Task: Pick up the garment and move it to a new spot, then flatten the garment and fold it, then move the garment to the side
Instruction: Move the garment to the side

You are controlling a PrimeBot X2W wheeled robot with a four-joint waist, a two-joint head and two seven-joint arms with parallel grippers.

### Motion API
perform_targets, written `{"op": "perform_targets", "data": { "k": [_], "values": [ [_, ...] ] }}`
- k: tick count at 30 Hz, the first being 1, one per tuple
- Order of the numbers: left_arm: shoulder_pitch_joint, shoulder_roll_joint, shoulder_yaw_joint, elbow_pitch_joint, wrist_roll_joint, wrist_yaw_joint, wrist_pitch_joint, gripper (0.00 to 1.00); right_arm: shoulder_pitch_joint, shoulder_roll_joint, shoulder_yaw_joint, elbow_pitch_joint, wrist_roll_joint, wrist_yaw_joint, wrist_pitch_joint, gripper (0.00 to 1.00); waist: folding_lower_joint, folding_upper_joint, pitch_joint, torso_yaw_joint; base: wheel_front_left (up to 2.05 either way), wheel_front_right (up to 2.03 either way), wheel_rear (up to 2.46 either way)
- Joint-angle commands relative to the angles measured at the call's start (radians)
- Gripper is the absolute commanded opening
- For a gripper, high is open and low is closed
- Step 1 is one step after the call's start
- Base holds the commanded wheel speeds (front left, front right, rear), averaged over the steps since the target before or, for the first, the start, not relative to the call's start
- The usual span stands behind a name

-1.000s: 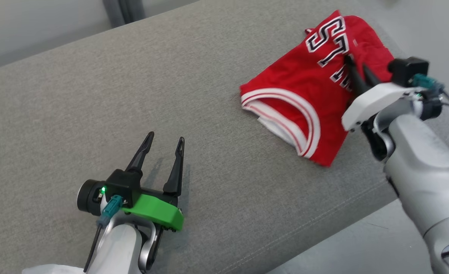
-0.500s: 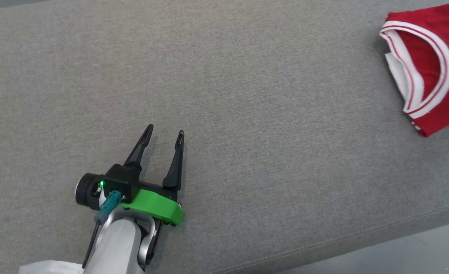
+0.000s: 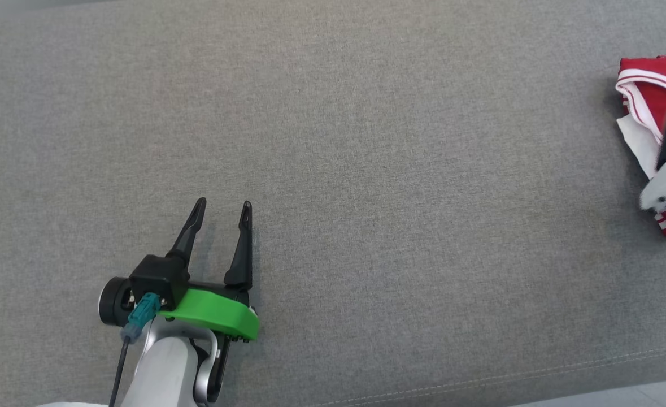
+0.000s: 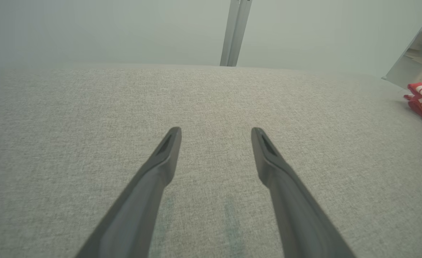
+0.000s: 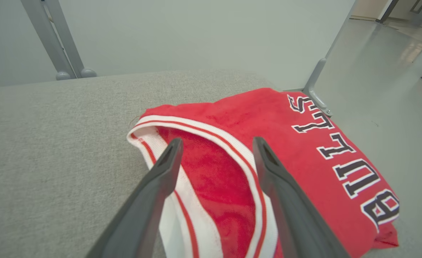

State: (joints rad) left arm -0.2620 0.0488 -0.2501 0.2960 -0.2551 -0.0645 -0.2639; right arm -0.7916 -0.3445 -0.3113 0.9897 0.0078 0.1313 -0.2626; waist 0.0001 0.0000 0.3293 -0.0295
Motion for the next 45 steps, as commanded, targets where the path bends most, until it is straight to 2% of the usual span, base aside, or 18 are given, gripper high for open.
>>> {"op": "perform_targets", "data": {
  "k": [1, 5, 10, 14, 18, 25, 31, 36, 45],
  "values": [
    [0.017, 0.004, 0.008, 0.002, -0.006, 0.007, 0.0, 1.0, 0.044, 0.024, 0.013, -0.03, 0.001, -0.001, -0.002, 1.0, -0.0001, 0.0, -0.059, 0.016, 0.0, 0.0, 0.0],
    [0.044, 0.004, 0.039, 0.018, -0.01, 0.023, 0.0, 1.0, 0.156, 0.132, 0.094, -0.13, 0.045, -0.001, -0.002, 1.0, -0.0001, 0.0, -0.114, 0.038, 0.0, 0.0, 0.0],
    [0.086, 0.004, 0.092, 0.032, -0.008, 0.037, 0.0, 1.0, 0.275, 0.196, 0.199, -0.232, 0.115, -0.001, -0.002, 1.0, -0.0001, 0.0, -0.169, 0.064, 0.0, 0.0, 0.0],
    [0.121, 0.004, 0.13, 0.057, 0.008, 0.044, 0.0, 1.0, 0.335, 0.236, 0.241, -0.291, 0.159, -0.001, -0.002, 1.0, -0.0001, 0.0, -0.205, 0.077, 0.0, 0.0, 0.0],
    [0.147, 0.004, 0.161, 0.085, 0.015, 0.049, 0.0, 1.0, 0.383, 0.254, 0.292, -0.314, 0.144, -0.001, -0.002, 1.0, -0.0001, 0.0, -0.246, 0.082, 0.0, 0.0, 0.0],
    [0.185, 0.004, 0.21, 0.147, 0.033, 0.058, 0.0, 1.0, 0.439, 0.272, 0.316, -0.306, 0.095, -0.001, -0.002, 1.0, -0.0001, 0.0, -0.311, 0.07, 0.0, 0.0, 0.0],
    [0.201, 0.004, 0.258, 0.17, 0.03, 0.053, 0.0, 1.0, 0.48, 0.284, 0.299, -0.308, 0.04, -0.001, -0.002, 1.0, -0.0001, 0.0, -0.339, 0.051, 0.0, 0.0, 0.0],
    [0.207, 0.004, 0.277, 0.173, 0.031, 0.043, 0.0, 1.0, 0.507, 0.288, 0.283, -0.358, -0.006, -0.001, -0.002, 1.0, -0.0001, 0.0, -0.35, 0.043, 0.0, 0.0, 0.0],
    [0.202, 0.004, 0.287, 0.181, 0.041, 0.038, 0.0, 1.0, 0.548, 0.292, 0.286, -0.437, -0.013, -0.001, -0.002, 1.0, -0.0001, 0.0, -0.355, 0.035, 0.0, 0.0, 0.0]
  ]
}}
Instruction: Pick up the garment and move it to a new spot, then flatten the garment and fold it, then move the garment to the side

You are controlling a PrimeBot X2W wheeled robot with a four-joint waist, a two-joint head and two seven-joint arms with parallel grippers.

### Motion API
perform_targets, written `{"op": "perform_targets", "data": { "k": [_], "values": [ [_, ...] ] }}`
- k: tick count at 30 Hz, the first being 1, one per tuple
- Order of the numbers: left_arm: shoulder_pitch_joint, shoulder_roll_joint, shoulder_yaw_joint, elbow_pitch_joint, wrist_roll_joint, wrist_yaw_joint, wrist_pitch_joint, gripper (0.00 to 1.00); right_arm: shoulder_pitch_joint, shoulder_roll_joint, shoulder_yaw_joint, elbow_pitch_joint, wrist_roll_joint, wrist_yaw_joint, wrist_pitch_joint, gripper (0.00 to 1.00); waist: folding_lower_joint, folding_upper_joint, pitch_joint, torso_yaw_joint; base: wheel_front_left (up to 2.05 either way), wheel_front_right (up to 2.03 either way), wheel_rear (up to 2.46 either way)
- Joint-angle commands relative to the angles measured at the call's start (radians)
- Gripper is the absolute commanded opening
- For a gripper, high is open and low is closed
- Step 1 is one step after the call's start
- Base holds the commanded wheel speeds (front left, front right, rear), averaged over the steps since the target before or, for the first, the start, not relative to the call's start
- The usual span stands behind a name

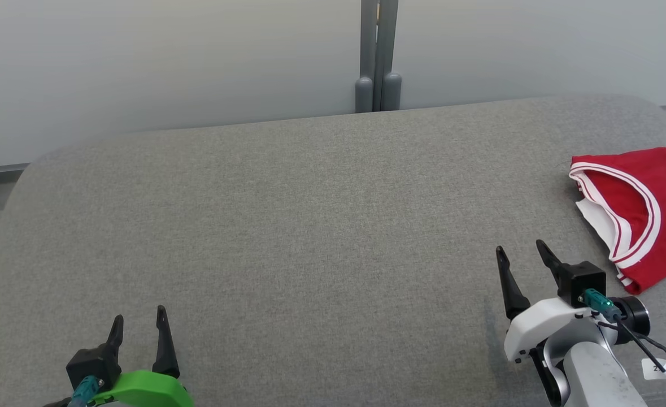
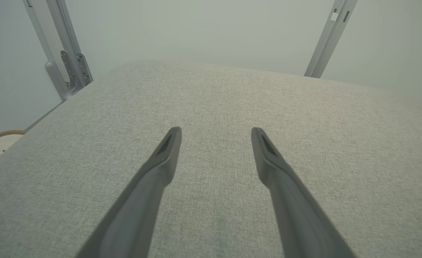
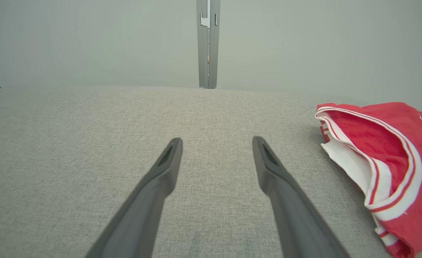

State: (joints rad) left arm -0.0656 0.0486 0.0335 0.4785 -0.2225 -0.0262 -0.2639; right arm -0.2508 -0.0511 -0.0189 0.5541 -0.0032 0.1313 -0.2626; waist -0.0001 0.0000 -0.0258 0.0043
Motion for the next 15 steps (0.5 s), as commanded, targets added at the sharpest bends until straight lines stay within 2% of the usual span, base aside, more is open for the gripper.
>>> {"op": "perform_targets", "data": {
  "k": [1, 15],
  "values": [
    [0.007, 0.004, 0.001, 0.001, 0.008, -0.002, 0.0, 1.0, 0.008, -0.001, 0.005, -0.008, 0.004, -0.001, -0.002, 1.0, 0.0001, 0.0, 0.0, -0.001, 0.0, 0.0, 0.0],
    [0.01, 0.004, -0.007, -0.002, 0.011, -0.006, 0.0, 1.0, 0.013, -0.001, 0.023, -0.01, 0.024, -0.001, -0.002, 1.0, 0.0001, 0.0, 0.006, -0.032, 0.0, 0.0, 0.0]
  ]
}}
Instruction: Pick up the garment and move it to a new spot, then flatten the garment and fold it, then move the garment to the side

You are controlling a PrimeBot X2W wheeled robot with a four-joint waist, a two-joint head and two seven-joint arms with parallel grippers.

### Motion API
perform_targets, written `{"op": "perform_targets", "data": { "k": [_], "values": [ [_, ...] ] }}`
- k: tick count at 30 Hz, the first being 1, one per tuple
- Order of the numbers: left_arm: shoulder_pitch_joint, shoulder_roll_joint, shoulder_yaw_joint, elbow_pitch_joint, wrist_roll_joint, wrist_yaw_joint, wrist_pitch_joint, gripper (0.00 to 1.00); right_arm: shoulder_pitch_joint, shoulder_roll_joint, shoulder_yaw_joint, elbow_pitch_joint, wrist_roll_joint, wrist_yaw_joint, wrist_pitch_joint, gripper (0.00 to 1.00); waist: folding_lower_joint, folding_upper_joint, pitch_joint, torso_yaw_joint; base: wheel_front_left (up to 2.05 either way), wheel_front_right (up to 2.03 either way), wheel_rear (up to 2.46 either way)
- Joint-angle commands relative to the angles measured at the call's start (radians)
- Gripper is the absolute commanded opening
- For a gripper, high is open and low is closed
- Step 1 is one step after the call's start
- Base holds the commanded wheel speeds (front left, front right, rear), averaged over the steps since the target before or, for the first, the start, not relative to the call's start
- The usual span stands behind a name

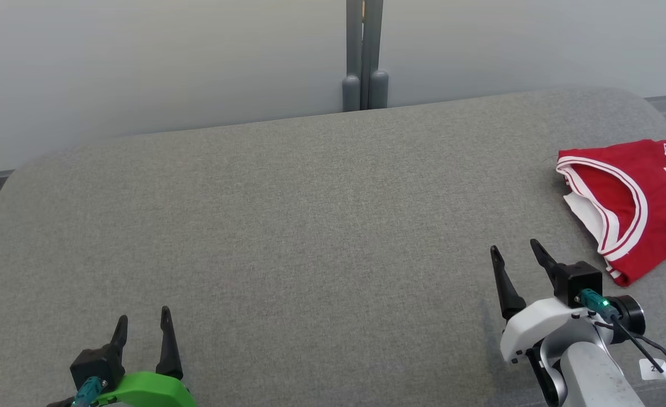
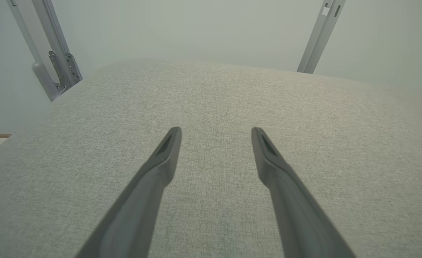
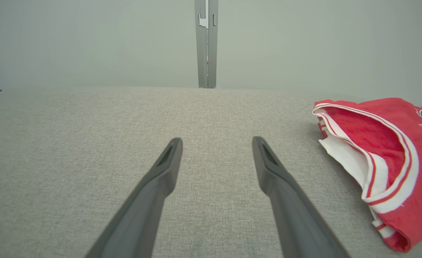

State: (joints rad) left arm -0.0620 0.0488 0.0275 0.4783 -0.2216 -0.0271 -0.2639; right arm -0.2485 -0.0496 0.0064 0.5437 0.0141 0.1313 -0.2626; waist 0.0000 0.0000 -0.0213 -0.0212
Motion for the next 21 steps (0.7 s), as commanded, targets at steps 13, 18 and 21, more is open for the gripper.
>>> {"op": "perform_targets", "data": {
  "k": [13, 18, 21],
  "values": [
    [0.011, 0.005, -0.006, -0.006, -0.011, -0.036, 0.0, 1.0, 0.018, -0.003, 0.026, 0.015, 0.021, -0.001, -0.002, 1.0, 0.0, 0.0, 0.002, -0.008, 0.0, 0.0, 0.0],
    [0.005, -0.005, -0.007, 0.013, -0.024, -0.043, 0.001, 0.0, 0.023, 0.004, 0.027, 0.034, 0.029, 0.0, 0.003, 0.0, 0.0, 0.0, 0.002, -0.008, 0.0, 0.0, 0.0],
    [0.013, -0.008, -0.004, 0.032, -0.039, -0.044, 0.008, 0.0, 0.043, 0.007, 0.022, 0.053, 0.044, 0.0, 0.012, 0.0, 0.0, 0.0, 0.002, -0.008, 0.0, 0.0, 0.0]
  ]
}}
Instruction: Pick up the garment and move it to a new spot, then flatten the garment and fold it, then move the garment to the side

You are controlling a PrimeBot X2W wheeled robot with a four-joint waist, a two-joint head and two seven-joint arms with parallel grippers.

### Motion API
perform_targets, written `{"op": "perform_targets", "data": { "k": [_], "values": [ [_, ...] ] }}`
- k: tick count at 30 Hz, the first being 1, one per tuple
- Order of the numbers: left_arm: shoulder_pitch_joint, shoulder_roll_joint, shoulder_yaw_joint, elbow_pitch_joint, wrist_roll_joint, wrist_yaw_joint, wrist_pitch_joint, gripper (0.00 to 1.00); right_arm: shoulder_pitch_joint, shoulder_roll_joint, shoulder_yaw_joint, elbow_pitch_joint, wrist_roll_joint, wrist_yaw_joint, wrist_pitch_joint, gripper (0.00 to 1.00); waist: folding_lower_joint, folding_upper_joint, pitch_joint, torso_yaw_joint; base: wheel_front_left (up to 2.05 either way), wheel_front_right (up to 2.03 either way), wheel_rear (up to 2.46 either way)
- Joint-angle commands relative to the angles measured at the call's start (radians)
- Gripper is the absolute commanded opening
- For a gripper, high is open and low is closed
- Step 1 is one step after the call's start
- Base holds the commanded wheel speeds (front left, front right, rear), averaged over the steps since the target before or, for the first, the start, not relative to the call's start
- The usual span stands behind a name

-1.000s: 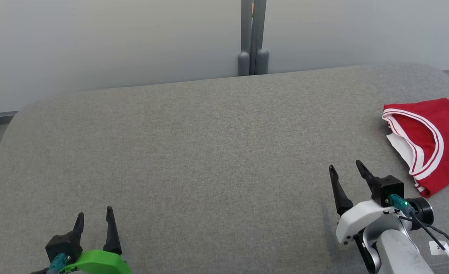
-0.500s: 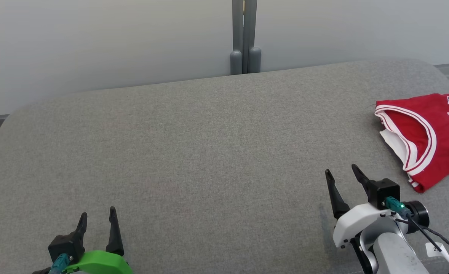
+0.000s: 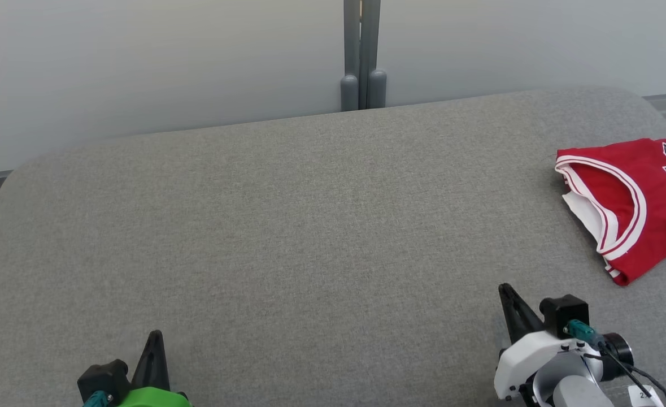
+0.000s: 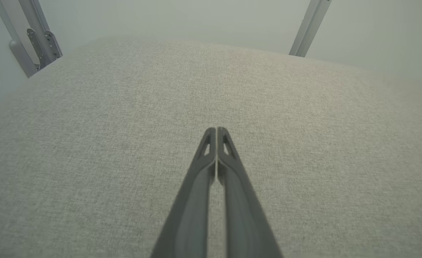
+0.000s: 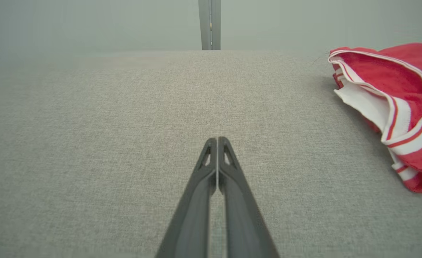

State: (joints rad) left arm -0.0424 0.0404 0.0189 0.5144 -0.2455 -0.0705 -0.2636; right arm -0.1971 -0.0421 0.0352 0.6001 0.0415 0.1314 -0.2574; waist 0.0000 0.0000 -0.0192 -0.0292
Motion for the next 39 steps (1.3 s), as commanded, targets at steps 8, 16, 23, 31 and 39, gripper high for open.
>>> {"op": "perform_targets", "data": {
  "k": [8, 16, 23, 31, 39],
  "values": [
    [-0.015, 0.002, 0.014, -0.028, -0.148, -0.007, 0.044, 0.0, -0.004, -0.001, -0.03, -0.033, 0.167, 0.0, 0.052, 0.0, 0.0, 0.0, 0.001, 0.002, 0.0, 0.0, 0.0],
    [-0.016, 0.003, 0.016, -0.062, -0.287, -0.013, 0.075, 0.0, 0.012, -0.002, -0.04, -0.077, 0.328, 0.0, 0.085, 0.0, 0.0, 0.0, 0.003, 0.004, 0.0, 0.0, 0.0],
    [-0.019, 0.004, 0.021, -0.087, -0.397, -0.018, 0.101, 0.0, 0.023, -0.003, -0.052, -0.109, 0.454, 0.0, 0.115, 0.0, 0.0, 0.0, 0.004, 0.005, 0.0, 0.0, 0.0],
    [-0.024, 0.005, 0.026, -0.112, -0.513, -0.023, 0.131, 0.0, 0.031, -0.004, -0.066, -0.141, 0.586, 0.0, 0.148, 0.0, 0.0, 0.0, 0.005, 0.007, 0.0, 0.0, 0.0],
    [-0.029, 0.006, 0.032, -0.134, -0.62, -0.028, 0.158, 0.0, 0.04, -0.005, -0.08, -0.169, 0.708, 0.0, 0.18, 0.0, 0.0, 0.0, 0.007, 0.009, 0.0, 0.0, 0.0]
  ]
}}
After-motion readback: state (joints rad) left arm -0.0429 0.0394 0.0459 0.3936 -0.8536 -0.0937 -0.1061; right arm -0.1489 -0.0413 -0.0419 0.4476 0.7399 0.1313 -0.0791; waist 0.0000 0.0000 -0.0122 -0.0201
